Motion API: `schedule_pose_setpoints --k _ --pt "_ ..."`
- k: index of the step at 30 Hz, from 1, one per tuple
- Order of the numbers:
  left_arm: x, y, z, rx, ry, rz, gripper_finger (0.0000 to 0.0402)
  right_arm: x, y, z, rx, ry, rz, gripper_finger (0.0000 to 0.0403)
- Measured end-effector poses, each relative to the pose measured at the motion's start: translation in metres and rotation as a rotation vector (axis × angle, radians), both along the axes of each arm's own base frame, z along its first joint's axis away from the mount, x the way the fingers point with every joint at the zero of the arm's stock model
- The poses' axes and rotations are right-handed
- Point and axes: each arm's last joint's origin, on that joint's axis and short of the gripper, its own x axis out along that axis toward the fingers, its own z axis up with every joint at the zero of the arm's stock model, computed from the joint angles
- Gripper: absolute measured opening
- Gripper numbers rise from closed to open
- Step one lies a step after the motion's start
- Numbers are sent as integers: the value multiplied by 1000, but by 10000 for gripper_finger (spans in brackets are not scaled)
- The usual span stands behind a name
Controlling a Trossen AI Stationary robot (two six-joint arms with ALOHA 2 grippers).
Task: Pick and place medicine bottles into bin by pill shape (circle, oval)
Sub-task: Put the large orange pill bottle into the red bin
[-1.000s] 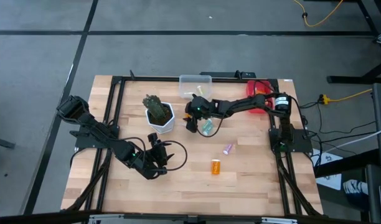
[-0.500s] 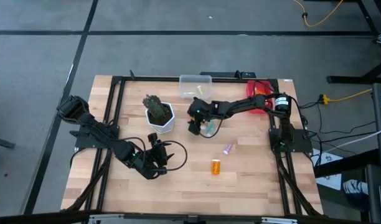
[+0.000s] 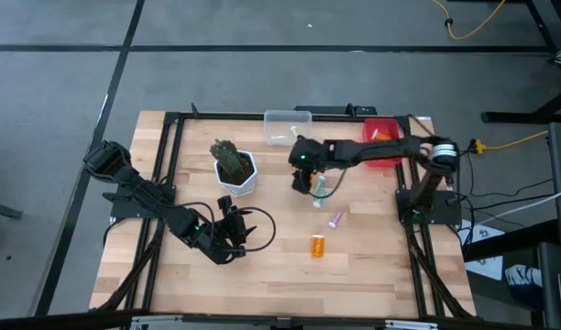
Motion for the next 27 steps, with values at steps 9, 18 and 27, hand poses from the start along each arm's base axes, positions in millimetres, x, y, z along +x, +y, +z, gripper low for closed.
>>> schedule_pose_setpoints --k 9,18,27 --pt "0 0 0 -8 -8 3 211 -33 8 27 -140 186 372 204" --pt "1 -1 1 -10 -14 2 211 -24 10 -5 -184 272 706 204" --pt "1 0 1 -5 -9 0 211 -15 5 -21 -294 332 761 204"
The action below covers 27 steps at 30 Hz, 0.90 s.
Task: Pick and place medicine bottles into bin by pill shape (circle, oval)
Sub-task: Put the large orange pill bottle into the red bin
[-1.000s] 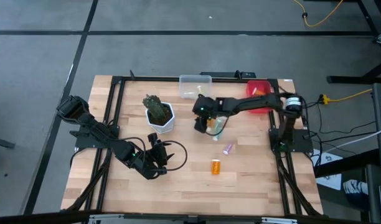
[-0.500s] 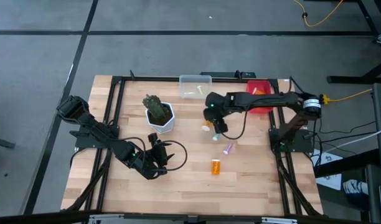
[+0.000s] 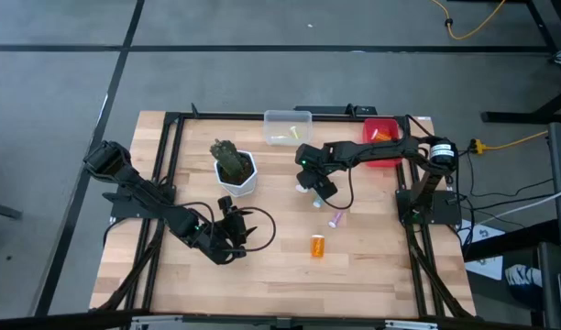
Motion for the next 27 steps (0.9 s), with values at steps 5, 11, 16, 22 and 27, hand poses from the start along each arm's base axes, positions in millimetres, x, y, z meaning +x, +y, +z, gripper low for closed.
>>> schedule_pose_setpoints --k 5,11,16,22,27 --pt "0 0 0 0 0 0 211 0 1 0 17 -2 28 204" --pt "0 0 0 -5 -3 2 211 7 1 -14 54 6 99 204" --pt "0 0 0 -7 -7 3 211 11 0 -28 63 29 91 205" --pt "0 0 0 -3 -4 0 211 13 0 -29 71 13 66 205" --pt "0 0 0 -3 -4 0 211 12 2 -29 143 12 95 205"
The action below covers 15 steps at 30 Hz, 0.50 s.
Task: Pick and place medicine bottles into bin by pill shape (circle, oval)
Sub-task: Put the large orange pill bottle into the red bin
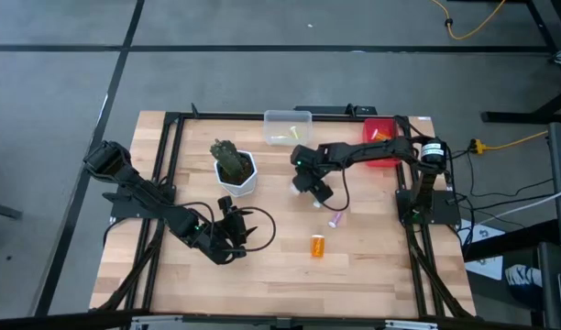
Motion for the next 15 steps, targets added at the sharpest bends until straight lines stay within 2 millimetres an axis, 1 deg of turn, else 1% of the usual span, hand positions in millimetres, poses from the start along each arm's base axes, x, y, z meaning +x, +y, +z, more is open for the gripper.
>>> schedule_pose_setpoints --k 5,10,15 --pt "0 0 0 -1 0 0 211 0 1 -1 32 -3 9 205" --pt "0 0 0 -1 0 0 211 1 1 -1 53 -13 -61 205" --pt "0 0 0 -1 -1 0 211 1 1 -2 64 -5 -83 205"
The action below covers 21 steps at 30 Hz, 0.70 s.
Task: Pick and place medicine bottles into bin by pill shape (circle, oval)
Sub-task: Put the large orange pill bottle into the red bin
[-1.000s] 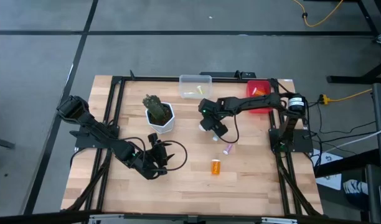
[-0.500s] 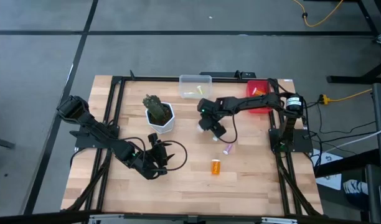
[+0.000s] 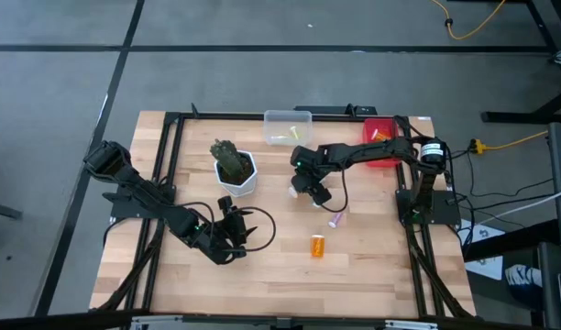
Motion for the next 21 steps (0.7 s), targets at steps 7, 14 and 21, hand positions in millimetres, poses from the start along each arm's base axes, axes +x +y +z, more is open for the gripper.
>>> schedule_pose_setpoints --k 7,14,21 --pt "0 0 0 -1 -1 1 211 1 -1 -8 18 21 -34 204" --pt "0 0 0 0 -1 0 211 3 -3 -10 22 15 -144 205" --pt "0 0 0 0 0 0 211 6 -5 -10 19 -9 -351 205"
